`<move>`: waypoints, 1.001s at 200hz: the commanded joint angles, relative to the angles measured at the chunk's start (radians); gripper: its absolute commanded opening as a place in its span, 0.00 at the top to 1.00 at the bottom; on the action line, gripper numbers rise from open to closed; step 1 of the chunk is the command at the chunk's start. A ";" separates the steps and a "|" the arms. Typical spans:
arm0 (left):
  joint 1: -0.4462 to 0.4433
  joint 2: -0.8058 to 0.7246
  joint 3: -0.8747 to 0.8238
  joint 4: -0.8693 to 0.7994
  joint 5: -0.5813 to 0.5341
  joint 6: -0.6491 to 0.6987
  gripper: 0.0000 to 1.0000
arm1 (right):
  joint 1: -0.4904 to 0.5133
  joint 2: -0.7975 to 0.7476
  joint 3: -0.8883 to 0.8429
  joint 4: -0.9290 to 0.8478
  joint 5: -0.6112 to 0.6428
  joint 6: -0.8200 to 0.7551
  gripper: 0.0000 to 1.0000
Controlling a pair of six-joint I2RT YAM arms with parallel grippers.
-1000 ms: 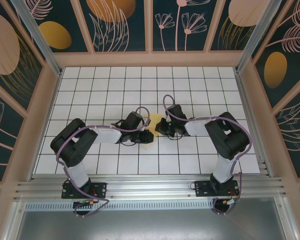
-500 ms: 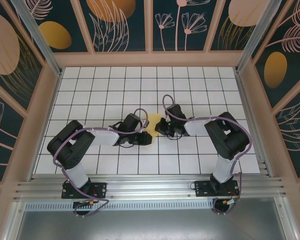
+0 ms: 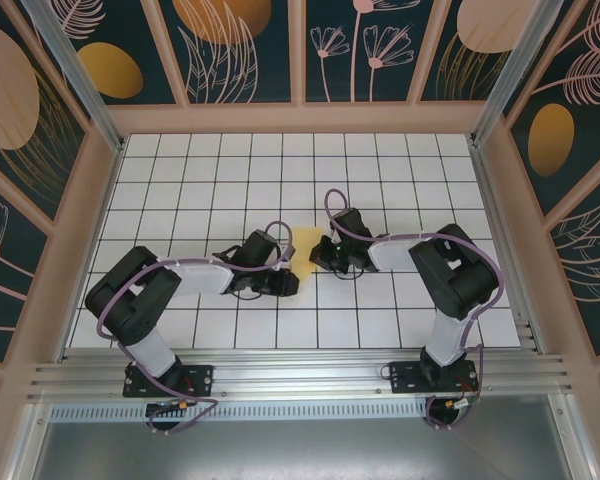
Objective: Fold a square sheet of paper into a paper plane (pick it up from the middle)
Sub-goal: Third fold the triangle at the center of the table.
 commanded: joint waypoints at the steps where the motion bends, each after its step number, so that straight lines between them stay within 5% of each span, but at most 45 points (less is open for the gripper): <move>1: 0.001 -0.029 -0.025 -0.136 -0.002 0.019 0.77 | 0.010 0.078 -0.021 -0.136 0.119 -0.002 0.95; 82: 0.001 -0.144 0.057 -0.079 0.026 -0.040 0.75 | 0.013 0.079 -0.019 -0.139 0.120 0.001 0.95; 200: 0.002 0.100 0.047 0.135 0.035 -0.141 0.76 | 0.016 0.082 -0.018 -0.118 0.104 0.005 0.95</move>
